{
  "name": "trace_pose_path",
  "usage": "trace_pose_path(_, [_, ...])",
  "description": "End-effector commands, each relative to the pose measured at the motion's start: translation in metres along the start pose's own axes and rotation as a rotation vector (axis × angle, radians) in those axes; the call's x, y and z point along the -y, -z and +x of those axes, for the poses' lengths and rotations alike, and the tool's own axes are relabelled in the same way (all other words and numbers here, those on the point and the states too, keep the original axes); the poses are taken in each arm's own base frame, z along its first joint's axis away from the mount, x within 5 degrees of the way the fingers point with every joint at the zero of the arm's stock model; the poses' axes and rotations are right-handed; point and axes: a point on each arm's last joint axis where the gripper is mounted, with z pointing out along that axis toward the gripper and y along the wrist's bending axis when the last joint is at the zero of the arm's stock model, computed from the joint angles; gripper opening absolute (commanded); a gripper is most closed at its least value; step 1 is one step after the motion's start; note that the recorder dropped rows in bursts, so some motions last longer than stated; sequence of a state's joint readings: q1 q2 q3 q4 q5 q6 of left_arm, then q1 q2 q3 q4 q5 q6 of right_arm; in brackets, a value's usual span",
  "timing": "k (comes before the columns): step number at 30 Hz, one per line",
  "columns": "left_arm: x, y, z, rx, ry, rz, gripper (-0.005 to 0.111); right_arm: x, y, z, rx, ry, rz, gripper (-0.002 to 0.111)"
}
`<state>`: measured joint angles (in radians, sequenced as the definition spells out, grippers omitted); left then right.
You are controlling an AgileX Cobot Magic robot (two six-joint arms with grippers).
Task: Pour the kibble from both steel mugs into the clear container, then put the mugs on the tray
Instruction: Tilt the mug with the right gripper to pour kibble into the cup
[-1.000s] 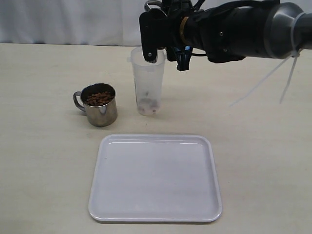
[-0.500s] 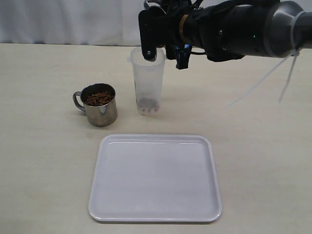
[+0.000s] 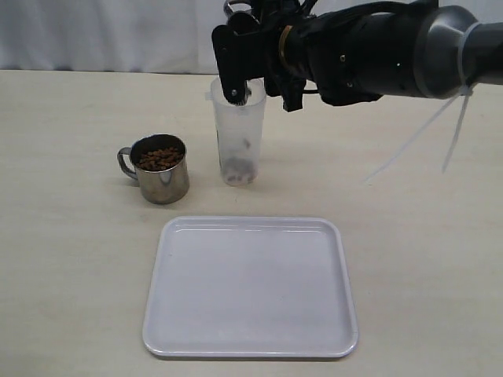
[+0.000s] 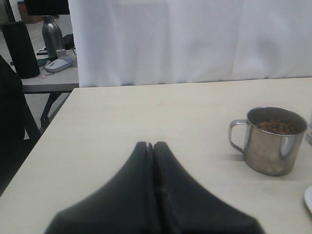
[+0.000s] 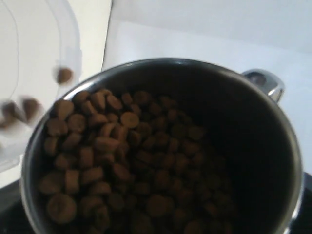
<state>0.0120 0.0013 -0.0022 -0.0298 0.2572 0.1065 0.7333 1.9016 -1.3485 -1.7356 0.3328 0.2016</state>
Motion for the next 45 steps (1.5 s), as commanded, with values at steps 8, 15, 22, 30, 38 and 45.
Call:
trace_pose_path(8, [0.0, -0.0001, 0.0, 0.007, 0.003, 0.0, 0.0, 0.008, 0.0033, 0.0012, -0.011, 0.036, 0.026, 0.005])
trace_pose_path(15, [0.0, -0.0001, -0.0001, 0.007, 0.003, 0.0, 0.0, 0.008, 0.0033, 0.0014, -0.014, 0.073, 0.026, 0.005])
trace_pose_path(22, [0.0, -0.0001, -0.0001, 0.007, 0.003, 0.0, 0.0, 0.008, 0.0033, 0.0014, -0.014, 0.087, 0.026, 0.005])
trace_pose_path(30, [0.0, -0.0001, -0.0001, 0.007, 0.003, 0.0, 0.0, 0.0154, 0.0037, 0.0009, -0.011, 0.084, 0.046, 0.005])
trace_pose_path(38, [0.0, -0.0001, 0.0, 0.007, 0.003, 0.0, 0.0, 0.0156, 0.0038, 0.0009, -0.013, 0.184, 0.046, 0.005])
trace_pose_path(45, [0.0, -0.0001, 0.0, 0.007, 0.003, 0.0, 0.0, 0.0154, 0.0037, 0.0, -0.003, 0.21, 0.045, 0.005])
